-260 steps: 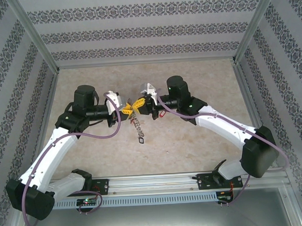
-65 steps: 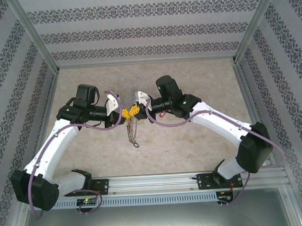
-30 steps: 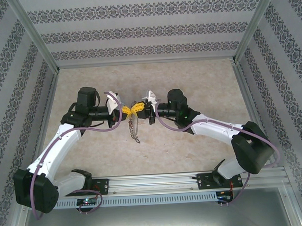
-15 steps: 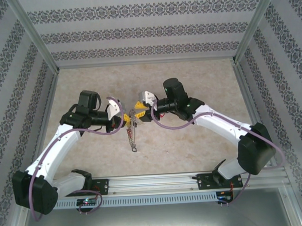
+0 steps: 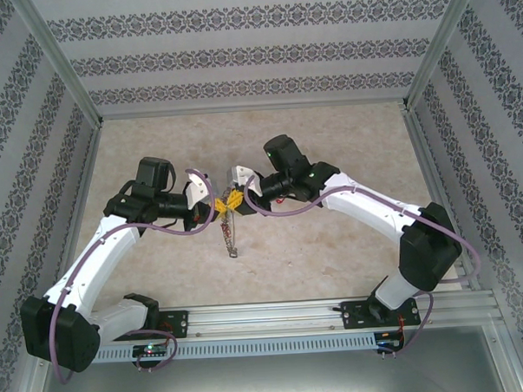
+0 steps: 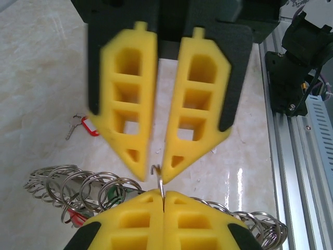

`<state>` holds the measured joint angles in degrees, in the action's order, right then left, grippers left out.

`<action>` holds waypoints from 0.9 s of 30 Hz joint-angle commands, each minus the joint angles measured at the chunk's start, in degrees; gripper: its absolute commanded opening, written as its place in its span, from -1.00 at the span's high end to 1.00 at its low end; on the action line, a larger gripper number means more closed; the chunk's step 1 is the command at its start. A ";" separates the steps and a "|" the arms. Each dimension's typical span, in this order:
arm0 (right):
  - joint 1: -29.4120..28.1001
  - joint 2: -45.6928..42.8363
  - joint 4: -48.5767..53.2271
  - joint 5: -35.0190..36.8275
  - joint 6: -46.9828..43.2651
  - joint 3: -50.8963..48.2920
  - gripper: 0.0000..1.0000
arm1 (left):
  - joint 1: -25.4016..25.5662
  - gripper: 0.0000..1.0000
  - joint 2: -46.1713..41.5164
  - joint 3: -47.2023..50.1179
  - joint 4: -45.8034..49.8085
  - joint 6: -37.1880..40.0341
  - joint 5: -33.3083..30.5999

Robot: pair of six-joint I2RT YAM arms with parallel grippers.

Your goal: Put the keys on the keyring

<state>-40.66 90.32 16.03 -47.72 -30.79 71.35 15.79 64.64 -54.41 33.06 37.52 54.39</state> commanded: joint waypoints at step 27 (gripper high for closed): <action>0.40 -6.75 -69.53 19.38 43.48 -21.71 1.00 | -0.30 0.47 -2.85 4.40 -17.17 -14.21 -0.07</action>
<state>-40.73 86.13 -39.68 -34.81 7.70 49.17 15.27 62.52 -51.70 17.43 26.41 50.78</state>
